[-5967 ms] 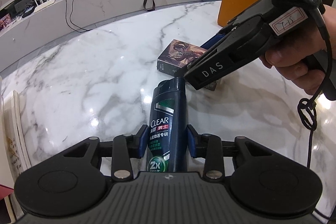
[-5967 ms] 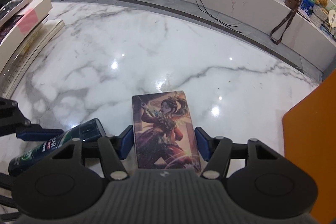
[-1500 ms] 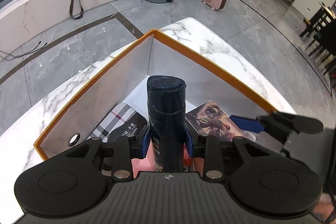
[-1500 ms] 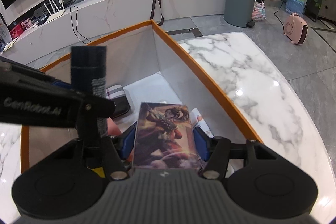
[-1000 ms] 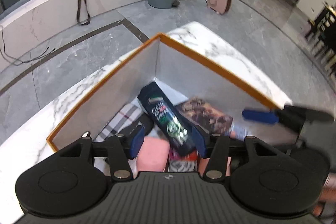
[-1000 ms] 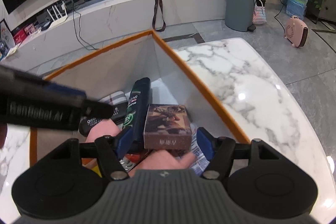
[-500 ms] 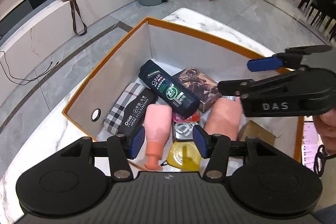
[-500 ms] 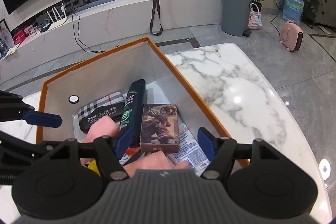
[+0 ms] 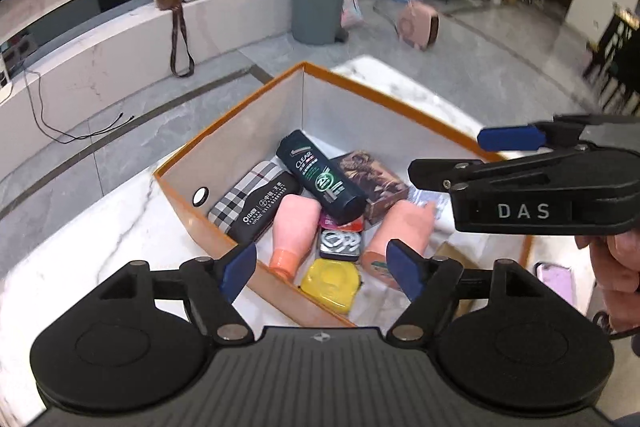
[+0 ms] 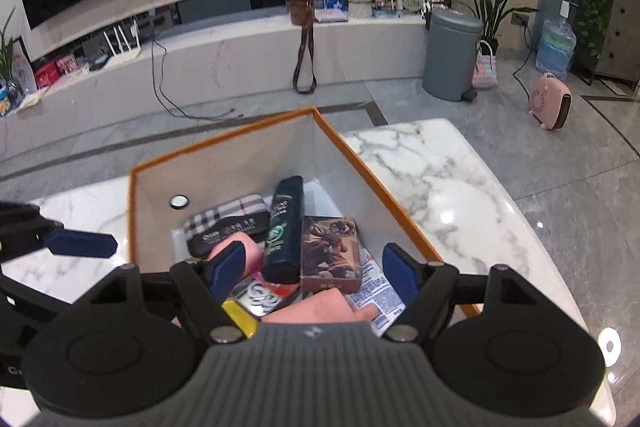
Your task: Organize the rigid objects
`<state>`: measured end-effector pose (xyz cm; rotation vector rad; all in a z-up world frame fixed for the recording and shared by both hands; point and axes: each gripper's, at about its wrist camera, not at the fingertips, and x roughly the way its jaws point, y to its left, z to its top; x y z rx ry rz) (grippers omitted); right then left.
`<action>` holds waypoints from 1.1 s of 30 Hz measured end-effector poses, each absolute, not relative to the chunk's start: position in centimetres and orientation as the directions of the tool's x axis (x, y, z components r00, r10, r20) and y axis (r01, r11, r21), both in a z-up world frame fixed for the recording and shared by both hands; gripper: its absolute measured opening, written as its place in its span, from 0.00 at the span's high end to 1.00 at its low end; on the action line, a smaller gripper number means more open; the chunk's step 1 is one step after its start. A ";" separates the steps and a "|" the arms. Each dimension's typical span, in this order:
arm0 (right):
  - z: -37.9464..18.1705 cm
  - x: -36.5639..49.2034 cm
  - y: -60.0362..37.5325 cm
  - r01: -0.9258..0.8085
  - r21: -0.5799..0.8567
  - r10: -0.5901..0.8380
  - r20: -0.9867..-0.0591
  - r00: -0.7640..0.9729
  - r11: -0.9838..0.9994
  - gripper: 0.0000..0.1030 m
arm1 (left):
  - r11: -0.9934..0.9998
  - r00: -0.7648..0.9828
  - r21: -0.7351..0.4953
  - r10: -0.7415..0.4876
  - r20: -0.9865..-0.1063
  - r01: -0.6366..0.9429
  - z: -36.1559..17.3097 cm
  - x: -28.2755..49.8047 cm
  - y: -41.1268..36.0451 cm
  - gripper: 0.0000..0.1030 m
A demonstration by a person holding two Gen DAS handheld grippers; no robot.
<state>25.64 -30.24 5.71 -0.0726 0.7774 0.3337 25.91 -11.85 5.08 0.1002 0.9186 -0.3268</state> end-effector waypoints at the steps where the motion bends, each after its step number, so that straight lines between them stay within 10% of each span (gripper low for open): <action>1: 6.1 25.1 -30.4 -0.322 0.059 0.271 -0.695 0.666 0.945 0.25 | 0.949 0.572 -0.061 -0.237 -0.785 0.308 5.3 25.4 -11.7 0.14; 17: 10.0 17.4 -31.9 -0.293 -0.035 0.212 -0.610 0.764 0.955 0.04 | 0.970 0.618 -0.212 -0.238 -0.749 0.118 6.3 19.1 -10.4 0.13; 33: 7.1 17.8 -32.3 -0.148 -0.021 0.087 -0.723 0.685 0.989 0.01 | 0.994 0.649 -0.108 -0.085 -0.756 0.005 4.9 18.9 -10.1 0.08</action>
